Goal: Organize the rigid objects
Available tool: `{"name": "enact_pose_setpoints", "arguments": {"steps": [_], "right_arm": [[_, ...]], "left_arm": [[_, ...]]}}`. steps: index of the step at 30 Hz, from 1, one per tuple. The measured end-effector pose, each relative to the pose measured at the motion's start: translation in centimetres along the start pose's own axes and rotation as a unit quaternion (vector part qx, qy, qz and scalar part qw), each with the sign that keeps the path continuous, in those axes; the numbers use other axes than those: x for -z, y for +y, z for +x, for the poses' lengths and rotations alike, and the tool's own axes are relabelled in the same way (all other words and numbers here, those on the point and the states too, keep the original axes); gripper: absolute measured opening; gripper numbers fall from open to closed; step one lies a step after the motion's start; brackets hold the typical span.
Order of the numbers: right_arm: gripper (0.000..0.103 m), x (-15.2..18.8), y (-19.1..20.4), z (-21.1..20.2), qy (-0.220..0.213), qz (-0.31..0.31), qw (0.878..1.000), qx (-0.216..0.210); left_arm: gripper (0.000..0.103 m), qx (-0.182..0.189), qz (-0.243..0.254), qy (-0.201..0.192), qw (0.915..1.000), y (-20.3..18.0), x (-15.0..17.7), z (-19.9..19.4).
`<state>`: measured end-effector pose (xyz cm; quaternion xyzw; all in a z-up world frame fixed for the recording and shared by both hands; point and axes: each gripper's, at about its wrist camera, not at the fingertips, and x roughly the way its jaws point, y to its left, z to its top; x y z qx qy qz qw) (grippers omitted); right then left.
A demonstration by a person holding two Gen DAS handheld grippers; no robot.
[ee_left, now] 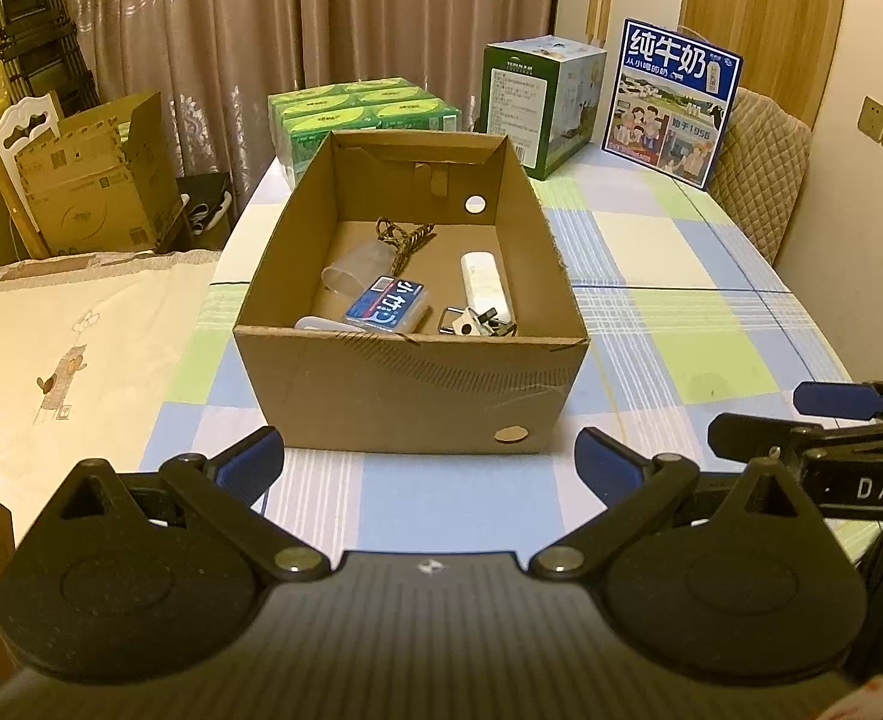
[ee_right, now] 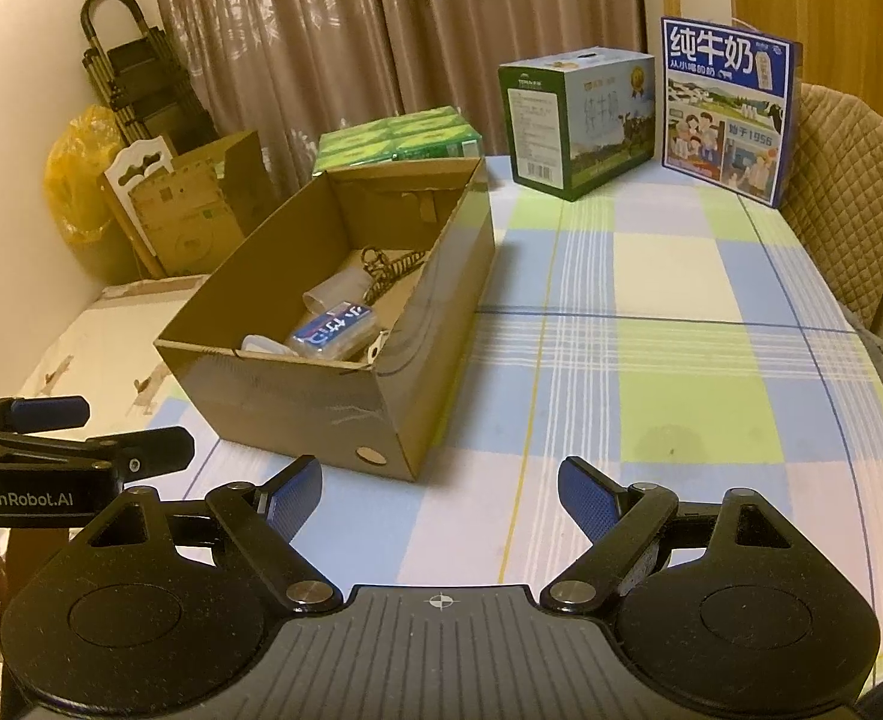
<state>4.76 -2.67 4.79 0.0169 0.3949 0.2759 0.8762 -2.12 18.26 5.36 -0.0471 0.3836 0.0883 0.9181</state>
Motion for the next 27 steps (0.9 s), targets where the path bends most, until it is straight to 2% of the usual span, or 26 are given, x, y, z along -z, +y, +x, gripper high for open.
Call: {"name": "enact_pose_setpoints", "arguments": {"steps": [27], "right_arm": [[0.083,-0.35,-0.16,-0.2,-0.002,0.002,1.0,0.003]], "left_arm": [[0.102,0.001,0.002,-0.006,1.0,0.01,0.17,0.0]]}}
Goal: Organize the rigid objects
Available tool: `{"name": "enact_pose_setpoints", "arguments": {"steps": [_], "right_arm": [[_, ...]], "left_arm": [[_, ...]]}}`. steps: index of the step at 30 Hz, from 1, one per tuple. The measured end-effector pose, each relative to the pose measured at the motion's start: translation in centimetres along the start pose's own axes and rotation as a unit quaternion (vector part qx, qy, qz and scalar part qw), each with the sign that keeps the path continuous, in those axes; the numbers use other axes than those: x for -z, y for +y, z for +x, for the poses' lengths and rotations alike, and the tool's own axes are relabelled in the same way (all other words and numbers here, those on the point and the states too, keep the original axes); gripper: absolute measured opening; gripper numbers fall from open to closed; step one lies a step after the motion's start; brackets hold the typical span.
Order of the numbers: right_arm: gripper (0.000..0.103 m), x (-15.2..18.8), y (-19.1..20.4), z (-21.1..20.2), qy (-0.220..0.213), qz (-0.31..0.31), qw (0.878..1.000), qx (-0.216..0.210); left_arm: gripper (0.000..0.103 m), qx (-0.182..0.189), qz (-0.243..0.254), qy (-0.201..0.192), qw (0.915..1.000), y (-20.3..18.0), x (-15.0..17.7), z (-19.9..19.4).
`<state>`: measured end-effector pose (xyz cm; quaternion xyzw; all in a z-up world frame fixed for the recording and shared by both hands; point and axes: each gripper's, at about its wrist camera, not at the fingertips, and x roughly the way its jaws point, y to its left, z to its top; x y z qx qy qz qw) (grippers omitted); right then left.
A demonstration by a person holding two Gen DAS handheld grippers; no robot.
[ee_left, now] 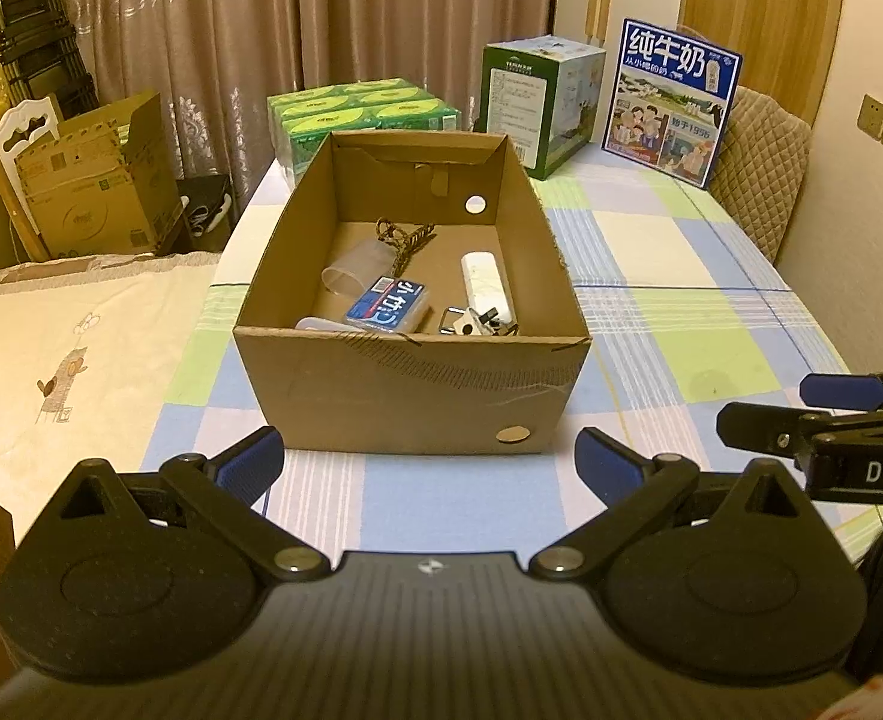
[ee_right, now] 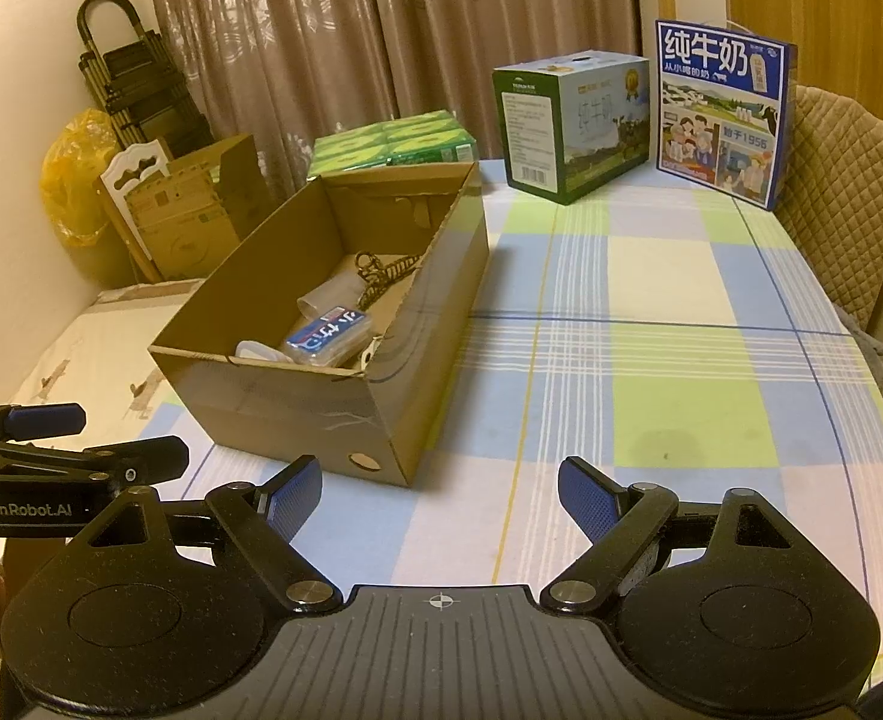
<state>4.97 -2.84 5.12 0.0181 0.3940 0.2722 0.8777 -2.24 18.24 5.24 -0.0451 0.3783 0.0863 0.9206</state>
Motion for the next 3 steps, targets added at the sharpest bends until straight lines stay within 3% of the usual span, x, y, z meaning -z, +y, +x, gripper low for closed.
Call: {"name": "enact_pose_setpoints", "arguments": {"steps": [3], "right_arm": [[0.083,-0.01,0.0,-0.01,-0.001,0.0,1.0,0.0]], "left_arm": [[0.102,-0.001,-0.003,-0.006,1.0,0.11,-0.13,-0.15]]}}
